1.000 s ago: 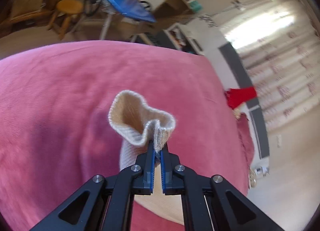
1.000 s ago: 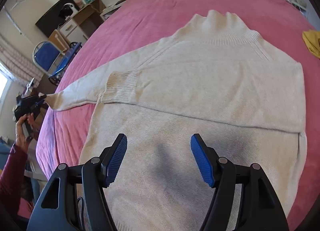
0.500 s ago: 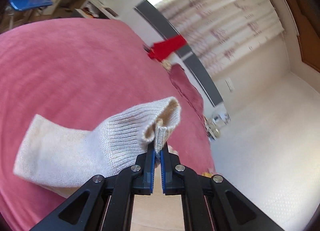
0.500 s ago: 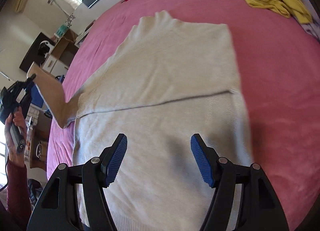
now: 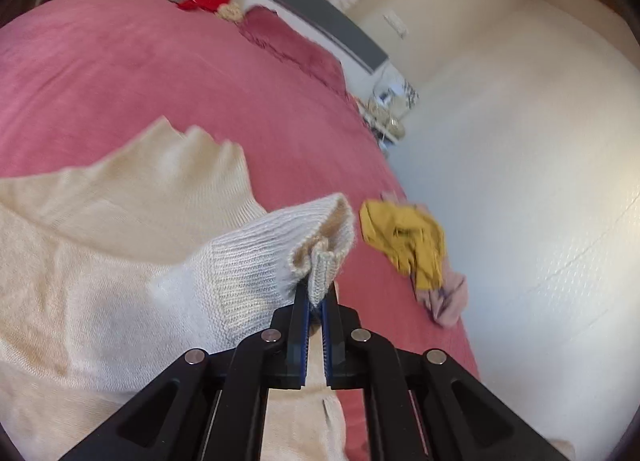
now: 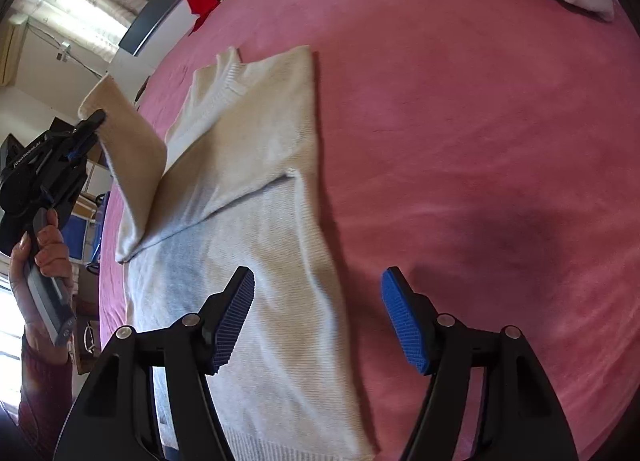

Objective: Fold clothes
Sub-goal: 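Fold the held sleeve across the sweater body with the left gripper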

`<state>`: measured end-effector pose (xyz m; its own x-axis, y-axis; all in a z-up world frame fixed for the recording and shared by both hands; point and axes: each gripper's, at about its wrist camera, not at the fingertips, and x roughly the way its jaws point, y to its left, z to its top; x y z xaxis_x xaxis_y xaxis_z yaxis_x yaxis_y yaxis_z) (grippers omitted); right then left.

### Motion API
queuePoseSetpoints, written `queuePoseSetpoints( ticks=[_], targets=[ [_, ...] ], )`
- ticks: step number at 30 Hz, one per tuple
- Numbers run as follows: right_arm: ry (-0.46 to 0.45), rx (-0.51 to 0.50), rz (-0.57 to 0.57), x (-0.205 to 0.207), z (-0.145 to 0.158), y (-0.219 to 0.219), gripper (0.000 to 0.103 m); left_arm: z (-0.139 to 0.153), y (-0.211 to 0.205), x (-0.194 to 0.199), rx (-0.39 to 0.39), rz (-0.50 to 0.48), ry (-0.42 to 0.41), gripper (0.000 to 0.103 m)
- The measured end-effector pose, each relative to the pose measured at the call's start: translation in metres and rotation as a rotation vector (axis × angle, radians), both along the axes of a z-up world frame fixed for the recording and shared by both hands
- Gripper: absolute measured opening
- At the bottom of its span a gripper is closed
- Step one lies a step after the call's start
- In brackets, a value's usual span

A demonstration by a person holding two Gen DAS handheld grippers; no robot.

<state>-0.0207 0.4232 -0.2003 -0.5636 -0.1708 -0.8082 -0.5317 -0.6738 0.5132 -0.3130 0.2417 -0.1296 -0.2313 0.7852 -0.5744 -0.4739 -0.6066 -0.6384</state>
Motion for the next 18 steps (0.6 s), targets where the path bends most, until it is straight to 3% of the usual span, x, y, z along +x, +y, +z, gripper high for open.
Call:
queuePoseSetpoints(
  ticks=[5,10,14,16,18],
  targets=[
    [-0.008,-0.015,-0.023,0.005,-0.012,0.012,0.070,-0.021,0.037,0.024,-0.044,-0.063,-0.033,0.004],
    [-0.017,-0.022,-0.032,0.003,-0.019,0.016,0.070,-0.033,0.059,0.019,-0.075,-0.076,-0.053,0.005],
    [-0.022,-0.045,-0.036,0.001,-0.024,0.019,0.070,-0.067,0.080,0.007,-0.127,-0.143,-0.202,0.025],
    [-0.022,-0.061,-0.051,0.002,-0.026,0.023,0.070,-0.076,0.074,0.009,-0.103,-0.147,-0.232,0.033],
    [-0.013,-0.075,-0.062,0.000,-0.024,0.027,0.070,-0.079,0.062,0.011,-0.070,-0.139,-0.248,0.034]
  ],
)
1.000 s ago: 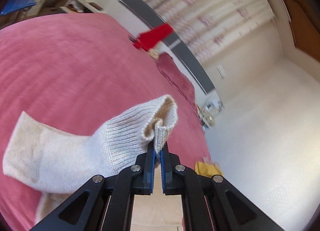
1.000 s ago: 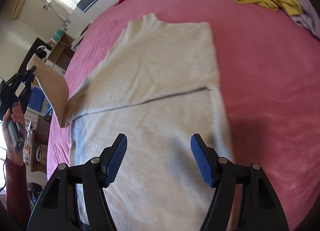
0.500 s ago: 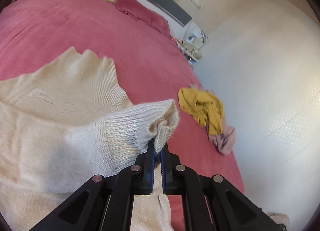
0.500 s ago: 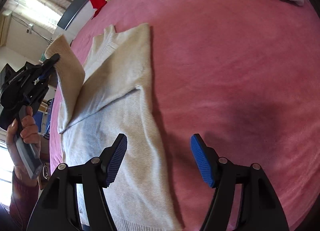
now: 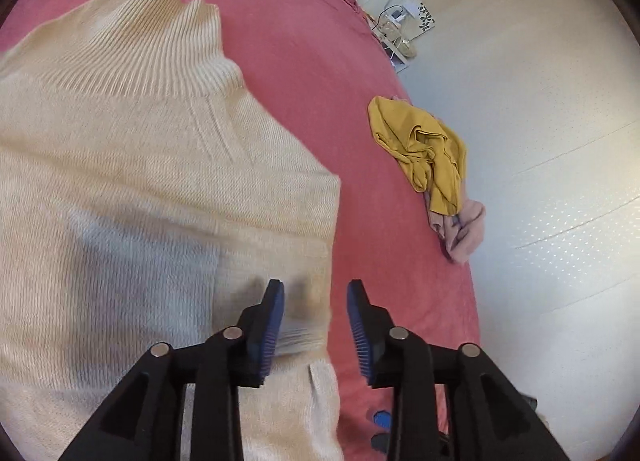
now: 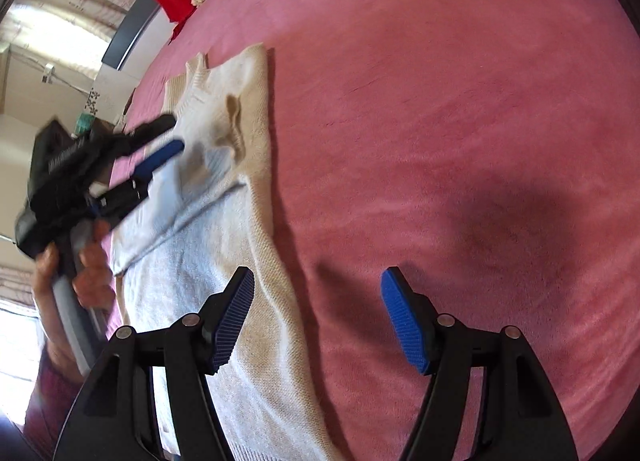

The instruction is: Fold clothes

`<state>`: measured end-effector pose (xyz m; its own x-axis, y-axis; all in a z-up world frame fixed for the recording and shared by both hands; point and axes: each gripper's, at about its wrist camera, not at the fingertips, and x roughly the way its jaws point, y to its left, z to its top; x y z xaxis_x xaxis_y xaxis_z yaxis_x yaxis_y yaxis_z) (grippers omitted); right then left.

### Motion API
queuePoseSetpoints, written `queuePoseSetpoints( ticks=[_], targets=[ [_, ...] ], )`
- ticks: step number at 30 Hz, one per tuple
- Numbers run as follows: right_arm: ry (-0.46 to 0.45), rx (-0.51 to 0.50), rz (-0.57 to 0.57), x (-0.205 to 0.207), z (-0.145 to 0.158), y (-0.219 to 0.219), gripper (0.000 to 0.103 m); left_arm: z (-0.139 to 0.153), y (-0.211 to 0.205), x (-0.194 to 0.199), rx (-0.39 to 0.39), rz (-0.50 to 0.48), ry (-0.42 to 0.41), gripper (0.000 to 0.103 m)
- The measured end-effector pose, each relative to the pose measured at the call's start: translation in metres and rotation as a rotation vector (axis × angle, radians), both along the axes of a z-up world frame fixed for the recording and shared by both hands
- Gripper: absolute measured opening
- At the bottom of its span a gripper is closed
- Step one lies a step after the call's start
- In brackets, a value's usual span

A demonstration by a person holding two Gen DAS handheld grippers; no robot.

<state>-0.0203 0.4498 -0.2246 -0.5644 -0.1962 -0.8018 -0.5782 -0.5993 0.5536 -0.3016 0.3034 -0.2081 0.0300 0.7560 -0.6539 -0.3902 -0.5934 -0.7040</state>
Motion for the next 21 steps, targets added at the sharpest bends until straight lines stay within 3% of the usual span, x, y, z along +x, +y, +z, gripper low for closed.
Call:
queuePoseSetpoints(
  ticks=[4,6,9,14,19,20,21],
  targets=[
    [0.065,-0.039,0.009,-0.015,0.013,0.005,0.070,0.013,-0.045,-0.004,0.066,0.078,0.009,0.035],
    [0.115,-0.067,0.022,-0.032,0.021,0.007,0.070,0.019,-0.076,-0.009,0.052,0.129,0.043,0.035],
    [0.152,-0.029,0.031,-0.069,0.030,0.014,0.070,0.020,-0.120,-0.019,0.019,0.207,0.057,0.035],
    [0.097,-0.051,0.030,-0.132,0.013,0.034,0.070,0.010,-0.175,-0.030,-0.039,0.292,0.056,0.035],
    [0.033,-0.067,0.084,-0.167,-0.001,0.038,0.069,0.007,-0.189,-0.028,-0.059,0.284,0.069,0.035],
    [0.027,-0.051,0.103,-0.171,-0.001,0.035,0.063,0.008,-0.191,-0.027,-0.061,0.280,0.074,0.035],
    [0.024,-0.011,0.119,-0.173,0.003,0.031,0.047,0.008,-0.191,-0.026,-0.062,0.272,0.078,0.035]
  ],
)
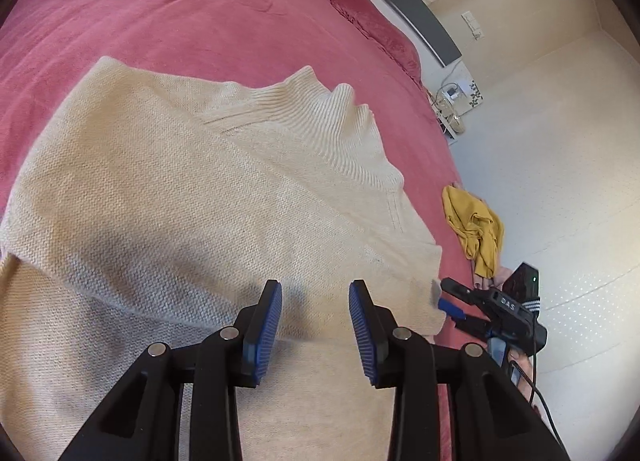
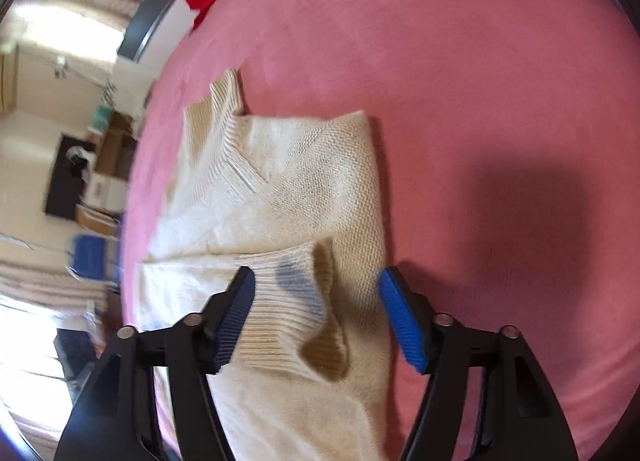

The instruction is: Fold clothes

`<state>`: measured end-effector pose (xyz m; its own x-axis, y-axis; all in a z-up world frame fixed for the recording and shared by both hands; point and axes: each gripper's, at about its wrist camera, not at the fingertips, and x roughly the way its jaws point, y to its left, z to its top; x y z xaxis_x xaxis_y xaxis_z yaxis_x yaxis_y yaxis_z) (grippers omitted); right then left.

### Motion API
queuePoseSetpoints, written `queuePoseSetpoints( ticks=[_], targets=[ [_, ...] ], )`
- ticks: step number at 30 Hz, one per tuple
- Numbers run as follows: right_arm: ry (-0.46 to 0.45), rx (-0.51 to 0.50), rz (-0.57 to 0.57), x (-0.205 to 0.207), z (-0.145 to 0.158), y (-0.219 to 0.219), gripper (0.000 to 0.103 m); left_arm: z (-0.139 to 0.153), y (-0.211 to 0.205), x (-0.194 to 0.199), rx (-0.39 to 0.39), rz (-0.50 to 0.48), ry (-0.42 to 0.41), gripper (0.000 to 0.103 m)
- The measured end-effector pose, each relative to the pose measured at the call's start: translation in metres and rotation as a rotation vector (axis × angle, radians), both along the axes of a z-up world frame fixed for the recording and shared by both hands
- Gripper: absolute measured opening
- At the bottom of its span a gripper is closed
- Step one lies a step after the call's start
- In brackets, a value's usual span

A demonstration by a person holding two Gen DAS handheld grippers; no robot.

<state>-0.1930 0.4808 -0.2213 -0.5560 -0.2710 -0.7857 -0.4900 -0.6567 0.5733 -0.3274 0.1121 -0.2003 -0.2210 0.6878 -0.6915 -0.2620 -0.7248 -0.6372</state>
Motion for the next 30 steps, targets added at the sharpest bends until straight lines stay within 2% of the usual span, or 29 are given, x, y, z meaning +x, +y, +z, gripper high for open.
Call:
queuePoseSetpoints(
  ticks=[2,3,4,7,8,9,11,13,16,19,21,24,28,29,30],
  targets=[
    [-0.004,0.091,0.037,-0.003,0.010,-0.010,0.027,0.000,0.001,0.003,0.001,-0.016,0.006,0.035],
    [-0.022,0.139,0.056,-0.005,0.013,-0.016,0.021,0.000,0.001,0.005,0.005,-0.023,0.006,0.035],
    [-0.042,0.170,0.077,-0.008,0.014,-0.019,0.019,0.000,0.001,0.007,0.009,-0.030,0.007,0.035],
    [-0.062,0.145,0.094,-0.013,0.009,-0.020,0.021,0.001,0.000,0.012,0.017,-0.049,0.007,0.035],
    [-0.055,0.147,0.064,-0.009,0.011,-0.015,0.023,0.002,-0.001,0.014,0.020,-0.053,0.010,0.035],
    [-0.048,0.149,0.034,-0.004,0.014,-0.011,0.033,0.004,-0.003,0.016,0.026,-0.060,0.012,0.035],
    [-0.034,0.154,-0.027,0.005,0.020,-0.002,0.040,0.009,-0.006,0.018,0.034,-0.069,0.019,0.035],
    [0.007,0.141,-0.046,0.013,0.028,0.003,0.040,0.011,-0.009,0.018,0.038,-0.064,0.022,0.035],
    [0.057,0.057,0.023,0.005,0.029,-0.002,0.040,0.011,-0.013,0.017,0.049,-0.041,0.010,0.035],
    [0.012,0.064,0.071,-0.009,0.021,-0.013,0.039,0.012,-0.019,0.017,0.061,-0.023,0.003,0.035],
    [-0.009,0.079,0.093,-0.017,0.016,-0.020,0.023,0.014,-0.022,0.018,0.055,-0.024,0.007,0.035],
    [-0.044,0.111,0.134,-0.022,0.012,-0.025,0.010,0.013,-0.027,0.018,0.033,-0.028,0.009,0.035],
    [-0.099,0.139,0.160,-0.021,0.002,-0.025,0.009,0.011,-0.034,0.016,0.030,-0.015,0.009,0.035],
    [-0.106,0.148,0.162,-0.021,0.001,-0.025,0.002,0.011,-0.036,0.016,0.029,-0.010,0.008,0.035],
    [-0.113,0.156,0.167,-0.021,0.002,-0.025,0.002,0.011,-0.037,0.015,0.028,-0.006,0.006,0.035]
  ],
)
